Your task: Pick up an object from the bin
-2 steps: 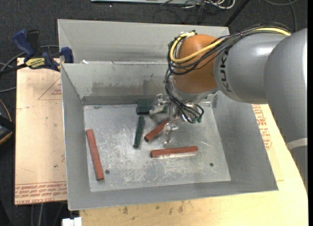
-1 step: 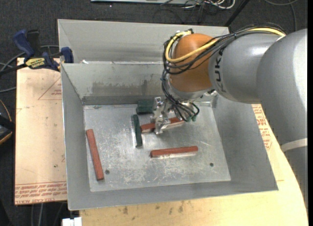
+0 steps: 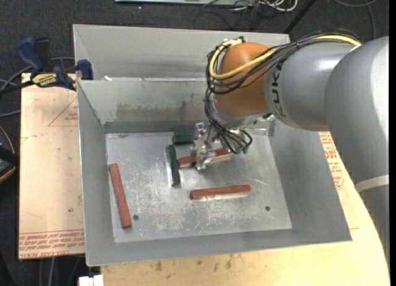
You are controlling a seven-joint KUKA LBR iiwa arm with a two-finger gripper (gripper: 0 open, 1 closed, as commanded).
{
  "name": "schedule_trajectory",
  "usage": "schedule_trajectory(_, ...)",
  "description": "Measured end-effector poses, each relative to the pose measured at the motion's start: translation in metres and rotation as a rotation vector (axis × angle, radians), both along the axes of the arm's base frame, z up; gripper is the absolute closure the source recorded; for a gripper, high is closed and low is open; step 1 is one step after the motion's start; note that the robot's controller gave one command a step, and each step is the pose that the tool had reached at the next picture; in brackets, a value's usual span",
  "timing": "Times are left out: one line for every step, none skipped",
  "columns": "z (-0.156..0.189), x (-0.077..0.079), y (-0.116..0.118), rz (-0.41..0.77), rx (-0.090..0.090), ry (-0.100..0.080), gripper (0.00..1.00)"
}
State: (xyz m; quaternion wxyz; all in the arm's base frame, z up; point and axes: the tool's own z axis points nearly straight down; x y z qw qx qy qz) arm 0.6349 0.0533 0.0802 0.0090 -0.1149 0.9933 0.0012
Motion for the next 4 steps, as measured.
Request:
schedule_trajectory(0.003, -0.002, 0.0, 0.0, 0.0, 0.003, 1.0)
schedule_trajectory(0.019, -0.006, -0.001, 0.001, -0.003, 0.018, 1.0)
schedule_trajectory(0.036, -0.005, -0.001, 0.001, -0.003, 0.015, 1.0)
schedule_trajectory(0.049, -0.005, 0.0, 0.001, -0.003, 0.015, 1.0)
